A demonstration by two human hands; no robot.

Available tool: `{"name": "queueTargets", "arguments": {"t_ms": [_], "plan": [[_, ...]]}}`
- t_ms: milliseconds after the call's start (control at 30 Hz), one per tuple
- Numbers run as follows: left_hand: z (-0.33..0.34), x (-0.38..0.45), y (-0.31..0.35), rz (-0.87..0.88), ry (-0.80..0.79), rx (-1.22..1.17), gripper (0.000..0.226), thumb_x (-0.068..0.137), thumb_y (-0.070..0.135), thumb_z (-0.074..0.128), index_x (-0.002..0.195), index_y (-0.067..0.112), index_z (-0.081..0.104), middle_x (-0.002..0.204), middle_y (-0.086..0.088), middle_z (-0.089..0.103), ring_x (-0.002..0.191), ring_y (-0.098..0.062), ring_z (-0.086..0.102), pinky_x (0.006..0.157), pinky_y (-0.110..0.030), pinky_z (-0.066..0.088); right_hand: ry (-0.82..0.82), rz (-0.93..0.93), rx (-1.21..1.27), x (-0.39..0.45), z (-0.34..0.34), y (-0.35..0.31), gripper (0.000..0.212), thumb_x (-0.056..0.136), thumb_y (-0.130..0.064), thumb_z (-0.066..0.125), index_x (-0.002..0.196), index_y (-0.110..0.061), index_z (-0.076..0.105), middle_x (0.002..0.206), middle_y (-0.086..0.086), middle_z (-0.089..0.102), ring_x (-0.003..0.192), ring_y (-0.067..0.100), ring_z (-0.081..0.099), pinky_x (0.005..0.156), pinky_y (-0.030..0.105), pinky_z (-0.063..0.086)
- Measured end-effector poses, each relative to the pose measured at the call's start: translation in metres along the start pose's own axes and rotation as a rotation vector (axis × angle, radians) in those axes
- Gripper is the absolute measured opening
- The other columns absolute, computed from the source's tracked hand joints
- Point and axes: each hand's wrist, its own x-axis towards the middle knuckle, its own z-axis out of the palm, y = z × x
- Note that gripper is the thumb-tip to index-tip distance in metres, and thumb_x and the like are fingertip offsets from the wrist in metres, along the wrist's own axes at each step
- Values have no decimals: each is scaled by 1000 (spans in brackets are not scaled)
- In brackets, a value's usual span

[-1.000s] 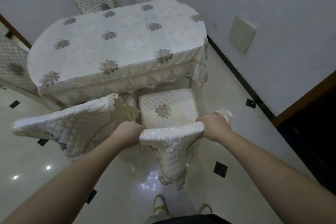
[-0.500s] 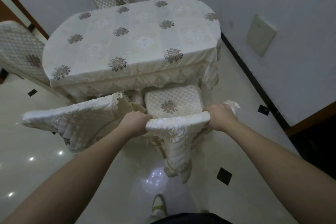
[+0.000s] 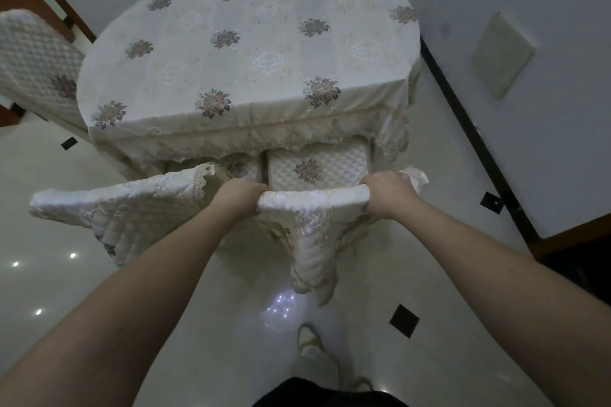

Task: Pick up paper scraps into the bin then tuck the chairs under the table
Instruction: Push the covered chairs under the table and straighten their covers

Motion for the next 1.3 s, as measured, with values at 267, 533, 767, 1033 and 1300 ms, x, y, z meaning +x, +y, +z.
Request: {"name": "queueTargets", "arguments": {"t_ms": [267, 533, 767, 1033, 1300], "plan": [[-19, 43, -22, -41, -34, 44, 24, 84, 33, 57, 107, 31, 64, 101, 0, 68, 90, -25, 64, 66, -32, 49, -10, -9, -28, 53, -15, 2, 33, 75, -42, 64, 107, -36, 61, 106, -2, 63, 99, 24, 58, 73, 34, 36], [-25, 72, -38, 50, -79, 89, 23, 89, 39, 52, 109, 30, 58, 101, 3, 66, 90, -22, 62, 64, -33, 47, -79, -53, -50, 80, -22, 13, 30, 81, -43, 57, 110, -36, 58, 111, -4, 64, 102, 25, 58, 73, 32, 34], [-25, 80, -47, 99, -8, 125, 20, 89, 36, 54, 107, 29, 59, 96, 3, 66, 87, -21, 63, 59, -29, 38, -54, -55, -55, 92, -18, 16, 26, 81, -43, 56, 106, -39, 60, 103, -7, 66, 95, 22, 60, 69, 32, 35], [-31, 87, -50, 58, -32, 85, 20, 87, 38, 57, 105, 30, 58, 95, 4, 65, 82, -21, 61, 59, -30, 39, -57, -41, -56, 100, -24, 14, 25, 83, -40, 57, 107, -38, 61, 105, -6, 67, 96, 23, 60, 69, 31, 34], [-31, 86, -47, 34, -22, 70, 21, 86, 36, 58, 106, 29, 59, 96, 3, 66, 86, -23, 63, 60, -30, 41, -70, -40, -39, 101, -26, 17, 33, 82, -42, 60, 114, -37, 60, 110, -4, 66, 101, 24, 59, 76, 34, 40]]}}
